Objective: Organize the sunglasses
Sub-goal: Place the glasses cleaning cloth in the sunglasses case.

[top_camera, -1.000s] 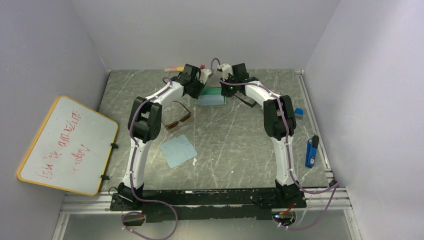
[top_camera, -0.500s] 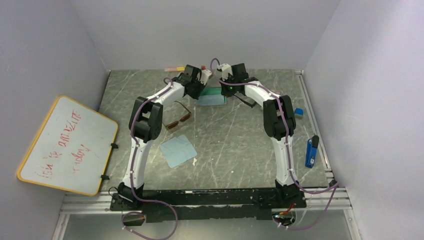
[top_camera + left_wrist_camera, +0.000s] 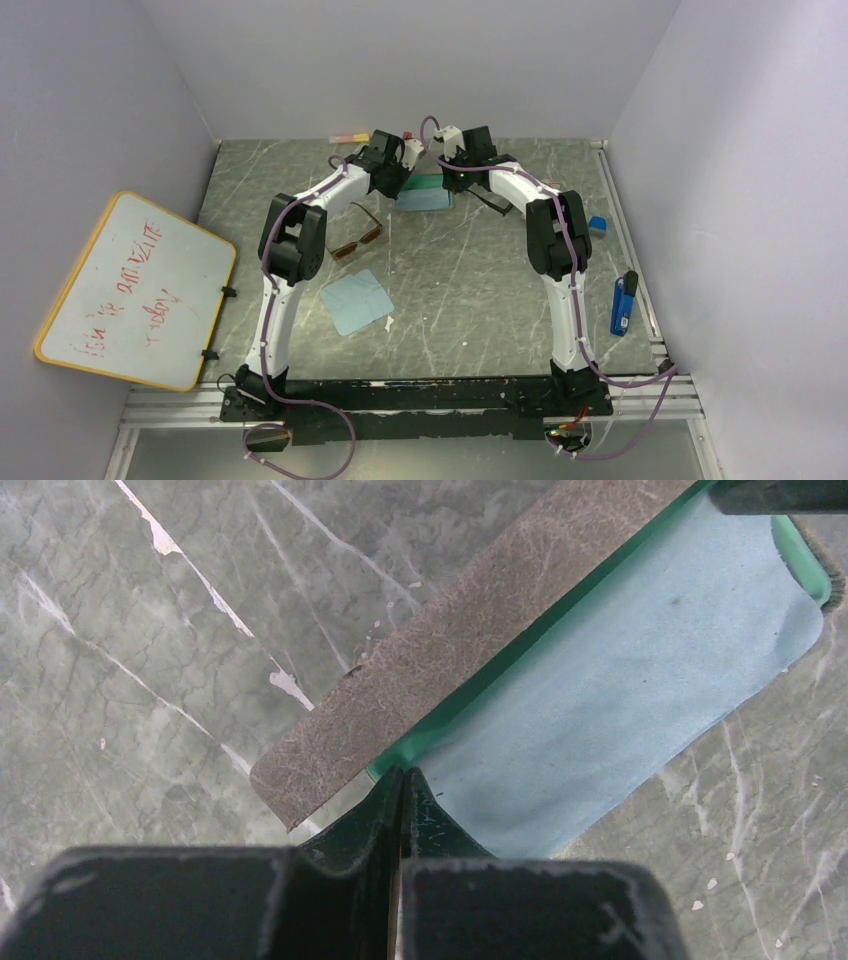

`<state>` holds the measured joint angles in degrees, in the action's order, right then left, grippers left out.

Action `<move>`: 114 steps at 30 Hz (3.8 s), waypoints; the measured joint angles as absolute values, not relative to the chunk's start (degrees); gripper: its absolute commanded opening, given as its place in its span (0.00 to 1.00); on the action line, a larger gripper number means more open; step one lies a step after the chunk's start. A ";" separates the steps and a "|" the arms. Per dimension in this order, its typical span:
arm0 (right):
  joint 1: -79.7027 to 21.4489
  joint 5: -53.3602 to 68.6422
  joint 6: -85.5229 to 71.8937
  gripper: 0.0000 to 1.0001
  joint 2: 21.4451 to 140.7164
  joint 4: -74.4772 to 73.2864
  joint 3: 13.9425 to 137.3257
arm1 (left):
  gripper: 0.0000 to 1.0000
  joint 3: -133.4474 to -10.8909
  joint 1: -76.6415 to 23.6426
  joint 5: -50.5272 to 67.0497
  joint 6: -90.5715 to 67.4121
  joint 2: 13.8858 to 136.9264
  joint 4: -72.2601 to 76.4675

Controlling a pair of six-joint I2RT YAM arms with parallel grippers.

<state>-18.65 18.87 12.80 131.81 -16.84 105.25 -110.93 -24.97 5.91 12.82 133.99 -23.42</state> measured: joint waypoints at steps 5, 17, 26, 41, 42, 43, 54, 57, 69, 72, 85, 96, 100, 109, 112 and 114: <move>-18.92 18.28 12.80 0.00 131.81 -16.49 105.25 | 0.05 -110.93 -25.02 5.50 12.80 133.99 -23.40; -19.22 17.98 12.80 0.00 131.81 -16.36 105.19 | 0.05 -110.93 -25.04 4.62 12.82 133.99 -23.40; -19.22 16.80 12.82 0.00 131.81 -16.12 104.22 | 0.05 -110.93 -25.36 4.40 12.82 133.99 -23.40; -19.22 16.38 12.82 0.00 131.85 -15.81 104.16 | 0.05 -110.93 -25.71 3.11 12.84 133.99 -23.35; -19.22 16.38 12.82 0.00 131.92 -15.79 104.16 | 0.05 -110.93 -25.71 3.11 12.84 133.99 -23.35; -19.22 16.38 12.82 0.00 131.94 -15.79 104.16 | 0.05 -110.93 -25.71 3.11 12.84 133.99 -23.35; -19.22 16.36 12.75 0.00 132.03 -15.75 104.16 | 0.05 -110.91 -25.71 3.09 12.84 133.99 -23.03; -19.22 16.34 12.58 0.00 132.03 -15.75 104.16 | 0.05 -110.91 -25.71 3.07 12.84 133.99 -22.92; -19.44 15.53 12.25 0.00 132.03 -14.48 104.05 | 0.05 -110.87 -25.82 2.00 12.84 133.99 -22.04; -19.51 15.46 12.19 0.00 132.03 -14.46 104.05 | 0.05 -110.87 -25.87 1.85 12.84 133.99 -22.00; -19.55 15.49 12.29 0.08 132.03 -14.44 103.57 | 0.09 -110.02 -25.87 1.87 12.91 133.99 -21.74; -19.55 15.51 12.38 0.22 132.03 -14.50 102.65 | 0.16 -108.18 -25.93 1.87 12.91 133.97 -20.53; -19.55 15.51 12.38 0.24 132.03 -14.50 102.59 | 0.21 -107.90 -25.98 1.87 12.93 133.97 -20.34; -19.55 15.53 12.38 0.25 132.03 -14.46 102.30 | 0.27 -106.50 -26.09 1.78 12.99 133.14 -19.42; -19.57 15.57 12.38 0.25 131.94 -13.89 101.86 | 0.30 -105.73 -26.11 1.61 13.02 132.51 -19.11; -19.62 15.59 12.38 0.25 131.72 -13.45 101.36 | 0.32 -104.95 -26.13 1.52 13.02 131.81 -18.72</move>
